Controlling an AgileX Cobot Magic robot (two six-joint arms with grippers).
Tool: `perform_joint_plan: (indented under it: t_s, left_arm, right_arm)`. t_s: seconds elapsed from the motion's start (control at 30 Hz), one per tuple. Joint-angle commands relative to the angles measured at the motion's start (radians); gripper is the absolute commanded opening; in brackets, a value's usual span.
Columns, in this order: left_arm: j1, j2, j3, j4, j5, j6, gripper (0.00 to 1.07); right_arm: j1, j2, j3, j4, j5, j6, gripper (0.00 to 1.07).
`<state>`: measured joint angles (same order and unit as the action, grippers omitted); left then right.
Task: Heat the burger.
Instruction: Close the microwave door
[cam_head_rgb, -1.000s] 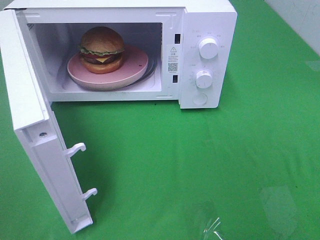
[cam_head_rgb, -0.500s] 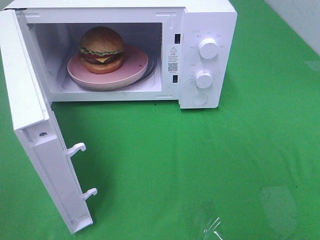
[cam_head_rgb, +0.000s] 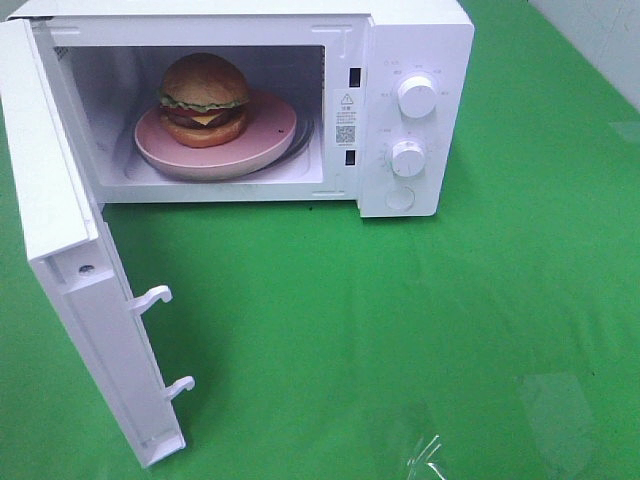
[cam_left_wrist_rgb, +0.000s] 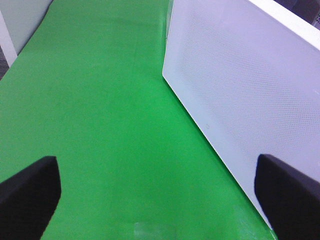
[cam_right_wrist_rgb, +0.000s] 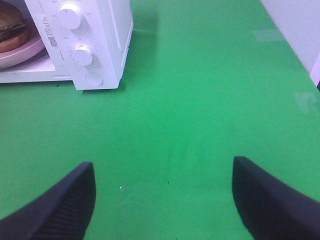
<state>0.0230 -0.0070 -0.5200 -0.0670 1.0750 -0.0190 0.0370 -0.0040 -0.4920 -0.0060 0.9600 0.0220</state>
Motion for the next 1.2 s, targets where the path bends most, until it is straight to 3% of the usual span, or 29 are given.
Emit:
perform_joint_plan:
  t_s: [0.03,1.2]
  left_arm:
    - [-0.002,-0.012,0.002,-0.006,-0.007,-0.001,0.98]
    - [-0.002,-0.012,0.002,-0.006,-0.007,-0.001,0.98]
  right_arm:
    - [-0.003,-0.027,0.002,-0.003,-0.002,-0.007,0.76]
    - [-0.004,-0.027,0.002,-0.003,-0.002,-0.007,0.76]
